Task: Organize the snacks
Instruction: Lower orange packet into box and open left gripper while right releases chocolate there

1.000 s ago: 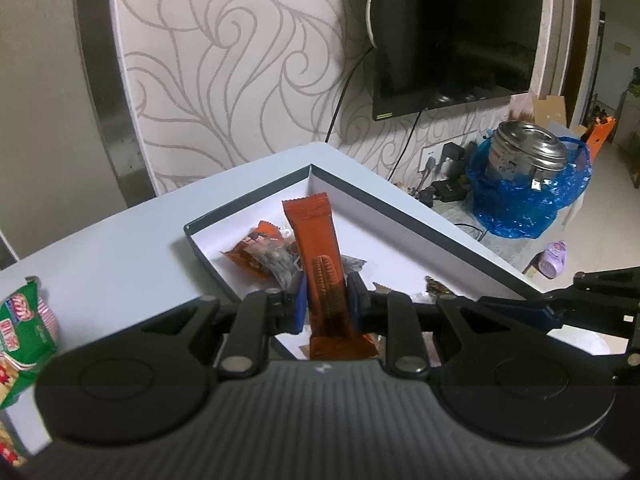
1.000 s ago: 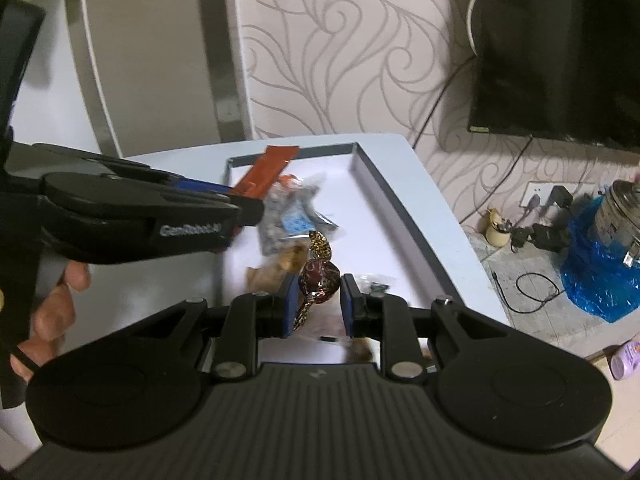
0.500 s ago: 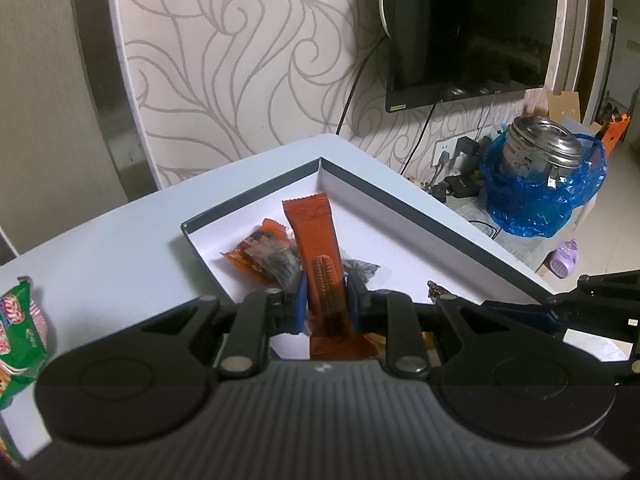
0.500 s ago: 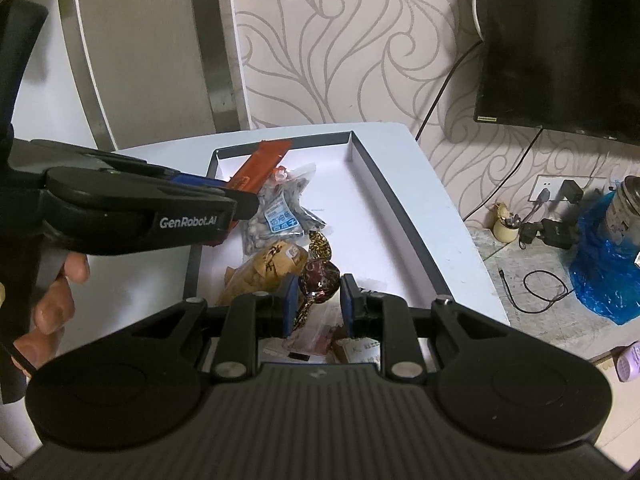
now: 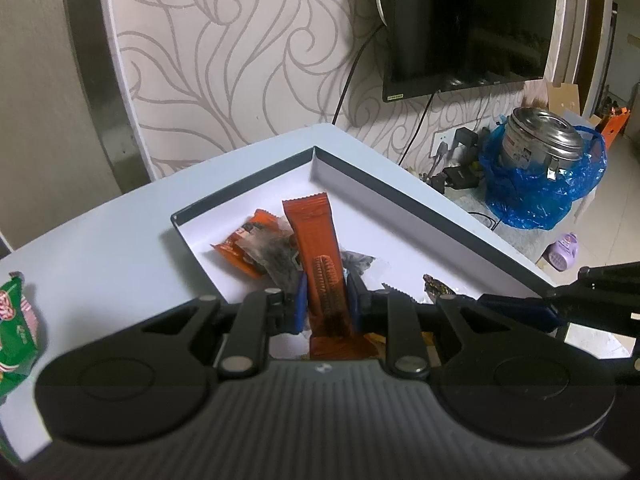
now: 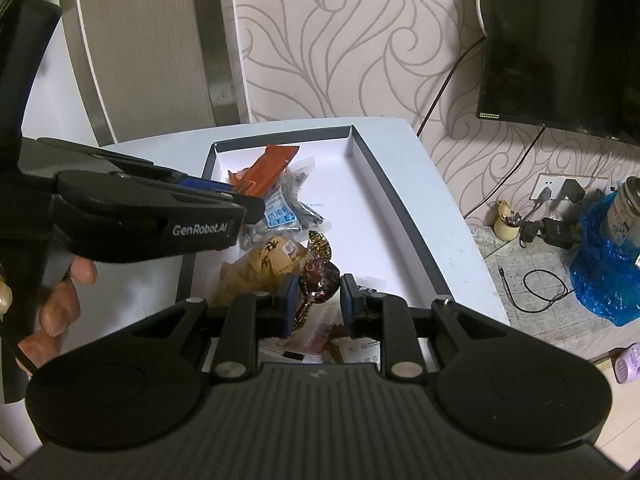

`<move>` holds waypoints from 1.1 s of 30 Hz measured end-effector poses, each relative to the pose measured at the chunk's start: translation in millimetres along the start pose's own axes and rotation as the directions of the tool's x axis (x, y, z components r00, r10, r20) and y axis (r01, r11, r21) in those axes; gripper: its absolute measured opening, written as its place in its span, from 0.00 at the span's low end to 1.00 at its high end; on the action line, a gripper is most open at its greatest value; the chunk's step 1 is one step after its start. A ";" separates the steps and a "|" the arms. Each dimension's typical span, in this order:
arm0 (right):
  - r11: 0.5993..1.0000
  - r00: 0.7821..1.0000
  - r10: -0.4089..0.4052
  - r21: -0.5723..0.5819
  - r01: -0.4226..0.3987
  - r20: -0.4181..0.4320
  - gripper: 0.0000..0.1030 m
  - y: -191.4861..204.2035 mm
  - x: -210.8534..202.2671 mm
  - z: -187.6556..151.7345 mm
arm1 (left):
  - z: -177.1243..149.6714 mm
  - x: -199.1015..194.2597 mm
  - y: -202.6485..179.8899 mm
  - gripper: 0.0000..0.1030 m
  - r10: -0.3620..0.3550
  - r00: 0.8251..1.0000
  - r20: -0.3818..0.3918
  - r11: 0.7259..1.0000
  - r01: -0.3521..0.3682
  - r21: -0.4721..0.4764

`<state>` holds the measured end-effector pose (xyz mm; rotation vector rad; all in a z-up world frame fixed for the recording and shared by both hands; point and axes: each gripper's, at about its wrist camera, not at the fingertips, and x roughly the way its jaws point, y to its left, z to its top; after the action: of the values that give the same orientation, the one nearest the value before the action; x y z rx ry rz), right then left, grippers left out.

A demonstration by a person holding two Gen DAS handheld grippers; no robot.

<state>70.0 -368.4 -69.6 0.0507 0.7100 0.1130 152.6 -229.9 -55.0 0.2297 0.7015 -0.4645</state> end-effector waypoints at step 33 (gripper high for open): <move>0.990 0.991 0.115 -0.077 -0.119 -0.061 0.26 49.9 16.2 -18.5 | -26.6 -13.1 31.1 0.25 0.092 0.995 -0.041 0.995 -0.093 -0.032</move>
<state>65.8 -316.8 -89.9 0.0116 0.7586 0.2565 143.8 -188.9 -64.5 0.2393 0.7330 -0.3601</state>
